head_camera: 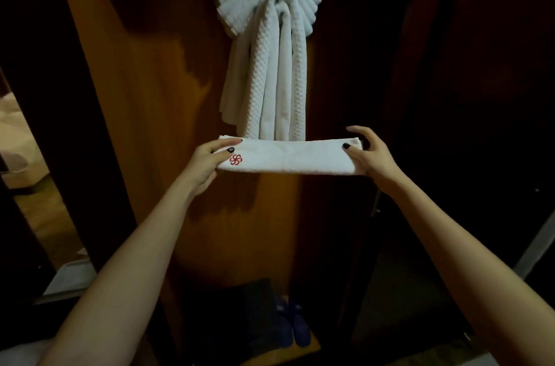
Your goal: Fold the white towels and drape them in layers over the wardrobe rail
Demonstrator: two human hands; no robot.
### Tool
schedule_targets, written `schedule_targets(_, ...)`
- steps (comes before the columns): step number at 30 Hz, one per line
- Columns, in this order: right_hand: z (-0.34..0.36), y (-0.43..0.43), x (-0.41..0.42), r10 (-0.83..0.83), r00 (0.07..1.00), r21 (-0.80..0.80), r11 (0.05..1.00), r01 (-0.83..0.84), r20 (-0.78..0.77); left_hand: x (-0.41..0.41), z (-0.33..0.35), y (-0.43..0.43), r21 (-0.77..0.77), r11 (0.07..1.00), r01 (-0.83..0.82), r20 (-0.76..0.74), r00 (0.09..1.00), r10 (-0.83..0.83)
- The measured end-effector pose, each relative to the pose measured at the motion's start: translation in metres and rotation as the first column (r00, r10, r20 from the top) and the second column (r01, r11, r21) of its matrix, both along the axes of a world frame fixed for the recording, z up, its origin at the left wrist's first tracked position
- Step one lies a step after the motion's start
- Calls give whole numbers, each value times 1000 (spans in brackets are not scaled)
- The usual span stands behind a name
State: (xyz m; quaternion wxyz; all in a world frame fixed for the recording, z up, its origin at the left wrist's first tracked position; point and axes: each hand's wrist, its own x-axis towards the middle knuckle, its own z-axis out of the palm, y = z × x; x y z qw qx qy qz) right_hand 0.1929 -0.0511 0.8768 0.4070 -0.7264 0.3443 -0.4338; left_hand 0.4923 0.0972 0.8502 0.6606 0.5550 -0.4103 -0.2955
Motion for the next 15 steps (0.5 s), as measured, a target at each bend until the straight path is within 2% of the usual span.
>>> schedule_targets(4,55,-19,11,180,981,-55,983,-176,73,10,48,-20,-115,993,-21,29,999,24)
schedule_targets(7,95,-38,18,254,961,-95,965,-244,110,19,89,-34,-196,981,3,29,1000,2)
schedule_targets(10,136,-64,25,323,926,-163,942,-294,194,26,131,-50,-260,965,33,60,998,-18)
schedule_targets(15,207,-104,47,383,865,-286,911,-297,325,40,208,-81,-426,905,-15,64,997,47)
